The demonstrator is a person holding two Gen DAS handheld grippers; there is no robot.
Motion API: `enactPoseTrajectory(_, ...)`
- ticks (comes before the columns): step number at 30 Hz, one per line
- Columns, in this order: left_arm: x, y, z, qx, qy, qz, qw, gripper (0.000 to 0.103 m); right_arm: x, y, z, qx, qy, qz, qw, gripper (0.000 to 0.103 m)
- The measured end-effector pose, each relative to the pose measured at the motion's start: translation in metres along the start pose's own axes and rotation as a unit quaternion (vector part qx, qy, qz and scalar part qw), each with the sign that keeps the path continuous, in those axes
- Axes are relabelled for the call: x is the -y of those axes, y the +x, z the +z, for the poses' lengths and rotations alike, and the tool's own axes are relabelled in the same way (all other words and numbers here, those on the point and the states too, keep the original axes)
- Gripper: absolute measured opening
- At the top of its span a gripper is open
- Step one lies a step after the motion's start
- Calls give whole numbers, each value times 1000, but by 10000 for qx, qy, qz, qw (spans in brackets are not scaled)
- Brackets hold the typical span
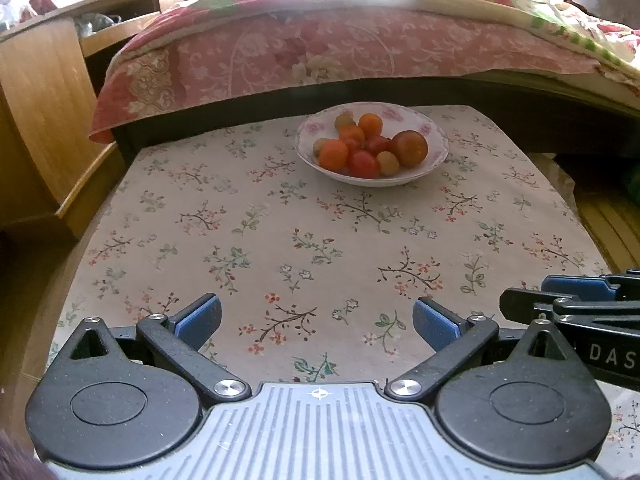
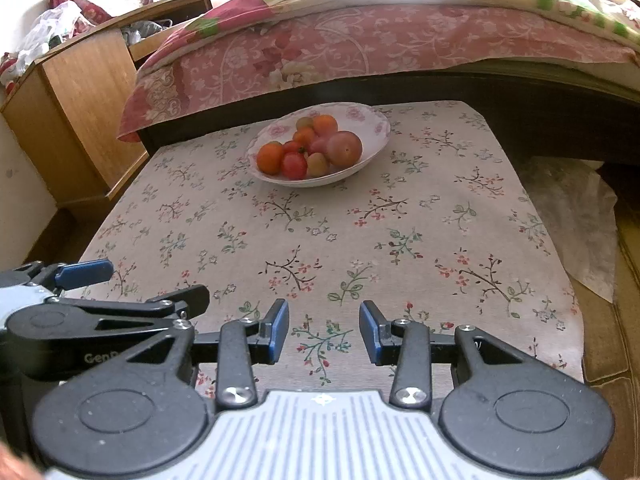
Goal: Organize fruits
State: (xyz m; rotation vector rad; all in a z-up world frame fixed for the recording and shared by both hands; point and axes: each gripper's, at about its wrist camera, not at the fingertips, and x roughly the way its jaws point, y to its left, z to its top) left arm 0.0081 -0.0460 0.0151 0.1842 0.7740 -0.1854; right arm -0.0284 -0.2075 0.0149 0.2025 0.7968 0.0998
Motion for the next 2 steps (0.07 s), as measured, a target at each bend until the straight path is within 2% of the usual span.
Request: enactPoseTrajectory(2,0,0,0,-9,-12,-1,10000,103,-1,0,0,-4,1,-1,10000,40)
